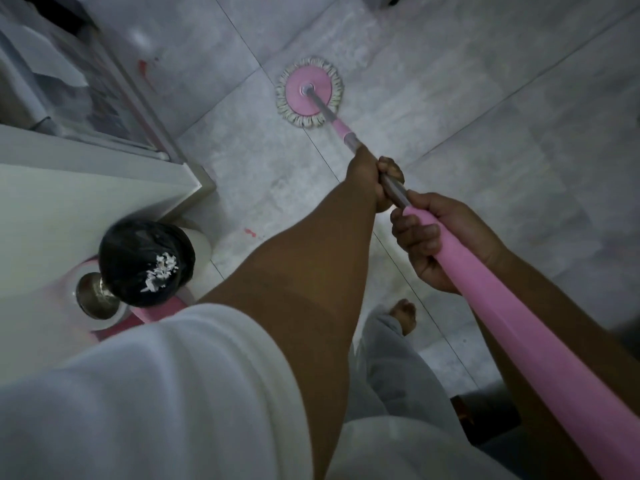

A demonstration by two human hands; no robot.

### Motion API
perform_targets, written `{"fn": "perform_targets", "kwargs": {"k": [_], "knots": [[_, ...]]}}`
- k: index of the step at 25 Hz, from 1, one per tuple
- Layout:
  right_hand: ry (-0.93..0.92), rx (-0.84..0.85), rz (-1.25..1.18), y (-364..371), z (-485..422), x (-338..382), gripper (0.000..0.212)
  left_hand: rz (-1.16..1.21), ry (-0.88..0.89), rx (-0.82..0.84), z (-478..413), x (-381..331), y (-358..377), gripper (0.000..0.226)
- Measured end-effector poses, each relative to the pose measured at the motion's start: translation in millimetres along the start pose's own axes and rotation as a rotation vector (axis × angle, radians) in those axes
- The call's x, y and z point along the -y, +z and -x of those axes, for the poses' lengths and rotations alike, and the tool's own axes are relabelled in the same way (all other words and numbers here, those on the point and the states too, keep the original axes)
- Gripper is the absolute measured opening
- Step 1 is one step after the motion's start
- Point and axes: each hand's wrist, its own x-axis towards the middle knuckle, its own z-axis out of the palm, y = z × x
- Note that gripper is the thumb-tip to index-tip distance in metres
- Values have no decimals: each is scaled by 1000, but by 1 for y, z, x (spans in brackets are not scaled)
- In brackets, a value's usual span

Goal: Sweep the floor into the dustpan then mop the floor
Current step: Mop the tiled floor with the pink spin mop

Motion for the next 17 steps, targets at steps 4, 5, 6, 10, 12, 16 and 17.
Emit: {"fn": "perform_targets", "kwargs": {"k": [4,5,6,10,12,16,17], "knots": [[-2,-16,-27,-55,57,-39,28,24,-57,18,14,88,-4,55],[-1,-19,-40,-69,71,-47,28,12,-68,19,18,109,-4,56],[-4,-25,-59,-83,85,-55,27,-8,-78,19,21,130,-3,57],[-40,-51,-117,-126,130,-81,24,-109,-140,0,31,196,3,58],[-60,-70,-137,-135,144,-87,26,-131,-167,1,34,213,8,56],[-82,-74,-151,-134,151,-77,24,-141,-189,21,35,212,21,53],[-78,-77,-142,-130,148,-71,24,-131,-187,34,33,206,24,53]]}}
